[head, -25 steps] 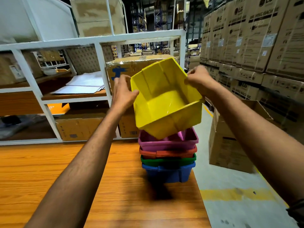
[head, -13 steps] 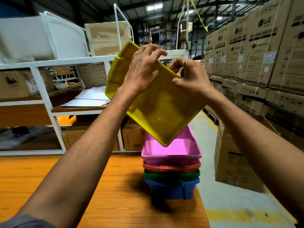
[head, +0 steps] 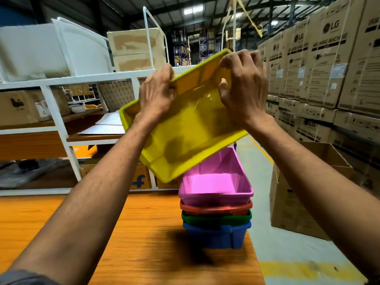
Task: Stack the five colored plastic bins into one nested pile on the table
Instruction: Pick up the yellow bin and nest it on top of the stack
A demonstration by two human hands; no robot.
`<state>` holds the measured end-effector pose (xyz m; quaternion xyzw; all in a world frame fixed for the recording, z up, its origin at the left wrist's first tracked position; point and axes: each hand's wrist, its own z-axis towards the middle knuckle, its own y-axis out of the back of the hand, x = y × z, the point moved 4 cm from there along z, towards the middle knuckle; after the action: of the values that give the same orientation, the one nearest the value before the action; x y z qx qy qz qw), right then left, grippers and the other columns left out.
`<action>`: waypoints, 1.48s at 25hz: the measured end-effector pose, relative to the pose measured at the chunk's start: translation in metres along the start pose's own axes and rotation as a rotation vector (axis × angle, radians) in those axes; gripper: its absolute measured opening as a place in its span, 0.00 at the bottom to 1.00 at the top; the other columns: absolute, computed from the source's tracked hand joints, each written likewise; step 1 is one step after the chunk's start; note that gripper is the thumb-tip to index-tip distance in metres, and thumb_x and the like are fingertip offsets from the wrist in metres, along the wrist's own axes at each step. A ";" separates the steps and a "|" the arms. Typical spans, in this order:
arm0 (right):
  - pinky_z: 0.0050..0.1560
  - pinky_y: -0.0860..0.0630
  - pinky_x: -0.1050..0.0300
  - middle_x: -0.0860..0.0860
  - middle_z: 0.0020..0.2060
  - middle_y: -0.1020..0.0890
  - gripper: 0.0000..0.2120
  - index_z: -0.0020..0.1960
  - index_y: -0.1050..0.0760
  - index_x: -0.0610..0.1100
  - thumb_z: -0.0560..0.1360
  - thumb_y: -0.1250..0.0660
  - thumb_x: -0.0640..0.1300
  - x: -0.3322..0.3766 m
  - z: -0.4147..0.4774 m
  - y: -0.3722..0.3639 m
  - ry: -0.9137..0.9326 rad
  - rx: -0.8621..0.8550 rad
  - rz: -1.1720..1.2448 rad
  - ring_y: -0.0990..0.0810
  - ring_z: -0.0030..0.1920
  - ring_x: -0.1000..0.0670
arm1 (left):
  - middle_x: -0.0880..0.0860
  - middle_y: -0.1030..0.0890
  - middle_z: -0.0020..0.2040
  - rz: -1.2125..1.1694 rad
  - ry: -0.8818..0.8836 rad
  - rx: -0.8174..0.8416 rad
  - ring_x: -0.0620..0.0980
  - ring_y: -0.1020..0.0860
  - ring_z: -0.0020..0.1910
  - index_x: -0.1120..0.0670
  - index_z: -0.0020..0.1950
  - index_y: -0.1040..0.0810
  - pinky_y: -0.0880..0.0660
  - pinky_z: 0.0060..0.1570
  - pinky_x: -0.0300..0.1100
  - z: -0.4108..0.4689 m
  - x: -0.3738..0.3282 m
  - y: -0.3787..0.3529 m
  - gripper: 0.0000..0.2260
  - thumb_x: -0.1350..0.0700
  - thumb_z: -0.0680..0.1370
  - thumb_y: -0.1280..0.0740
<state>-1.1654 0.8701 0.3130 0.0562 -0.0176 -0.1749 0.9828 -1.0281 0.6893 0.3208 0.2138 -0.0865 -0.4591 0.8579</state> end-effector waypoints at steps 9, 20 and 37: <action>0.54 0.25 0.49 0.47 0.56 0.24 0.19 0.57 0.25 0.48 0.66 0.32 0.44 -0.018 -0.080 -0.019 -0.412 0.168 0.126 0.26 0.58 0.45 | 0.47 0.27 0.38 -0.831 0.692 0.137 0.44 0.28 0.38 0.48 0.39 0.33 0.30 0.34 0.34 -0.032 0.030 -0.043 0.16 0.64 0.80 0.32; 0.53 0.16 0.49 0.48 0.59 0.19 0.26 0.70 0.28 0.49 0.75 0.29 0.35 -0.057 -0.096 -0.043 -0.760 0.582 0.910 0.17 0.58 0.49 | 0.58 0.17 0.59 -1.177 1.055 0.233 0.55 0.18 0.58 0.58 0.66 0.24 0.19 0.59 0.54 -0.078 0.043 -0.080 0.17 0.62 0.78 0.27; 0.35 0.20 0.58 0.50 0.43 0.16 0.10 0.57 0.21 0.44 0.78 0.32 0.33 -0.103 -0.164 -0.081 -1.382 0.973 0.814 0.17 0.38 0.55 | 0.53 0.19 0.48 -1.156 1.260 0.825 0.47 0.19 0.47 0.55 0.57 0.21 0.18 0.54 0.45 -0.140 0.046 -0.139 0.06 0.57 0.81 0.30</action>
<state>-1.2810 0.8473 0.1391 0.3343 -0.6870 0.2144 0.6086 -1.0585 0.6240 0.1314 0.7182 0.3561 -0.5461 0.2434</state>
